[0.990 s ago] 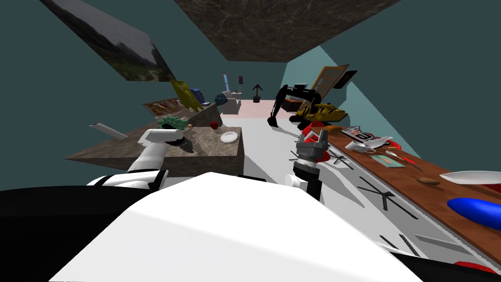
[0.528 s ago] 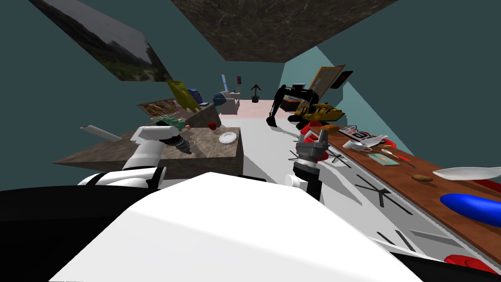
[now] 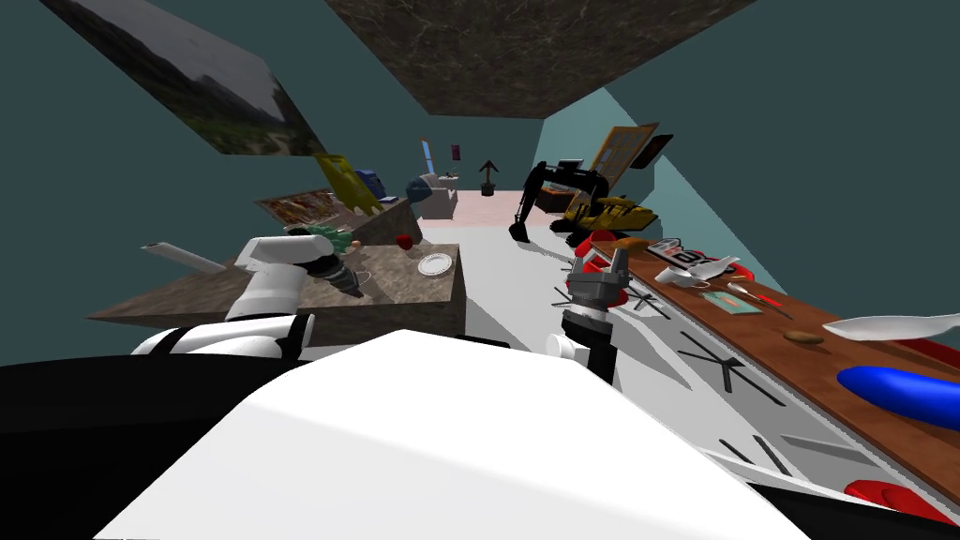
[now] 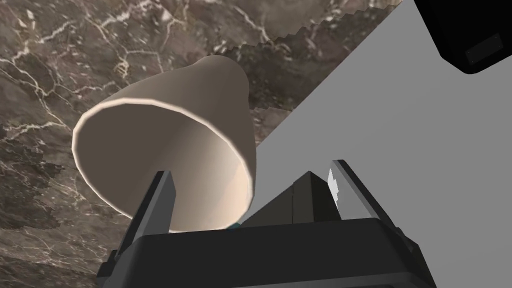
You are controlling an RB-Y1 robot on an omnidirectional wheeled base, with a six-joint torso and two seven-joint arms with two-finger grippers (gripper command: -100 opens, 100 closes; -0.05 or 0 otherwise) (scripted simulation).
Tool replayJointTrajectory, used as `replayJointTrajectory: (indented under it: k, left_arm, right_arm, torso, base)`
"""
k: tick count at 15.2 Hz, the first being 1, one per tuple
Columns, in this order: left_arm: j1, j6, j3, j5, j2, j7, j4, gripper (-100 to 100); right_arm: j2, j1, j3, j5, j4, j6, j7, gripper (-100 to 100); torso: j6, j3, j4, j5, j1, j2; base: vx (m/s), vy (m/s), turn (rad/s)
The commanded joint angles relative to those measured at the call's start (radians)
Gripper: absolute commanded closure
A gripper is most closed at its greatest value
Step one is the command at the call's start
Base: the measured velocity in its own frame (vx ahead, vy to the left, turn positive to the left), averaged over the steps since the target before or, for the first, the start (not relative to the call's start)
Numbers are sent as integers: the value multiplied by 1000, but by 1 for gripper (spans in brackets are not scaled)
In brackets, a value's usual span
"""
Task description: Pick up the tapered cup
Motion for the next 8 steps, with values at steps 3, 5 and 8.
replayJointTrajectory:
  k: [3,5,8]
  left_arm:
    - [2,-33,-9,-13,-19,-7,26,-100]
    - [4,-59,-16,-22,-33,-12,43,-100]
    - [-4,-47,-16,-18,-23,-11,43,100]
  right_arm:
    - [0,0,0,0,0,0,0,0]
    - [0,0,0,0,0,0,0,0]
    - [0,0,0,0,0,0,0,0]
  torso:
    - [0,0,0,0,0,0]
    - [0,0,0,0,0,0]
    - [0,0,0,0,0,0]
  base:
    - [-1,2,-4]
    - [-1,2,-5]
    - [0,0,0]
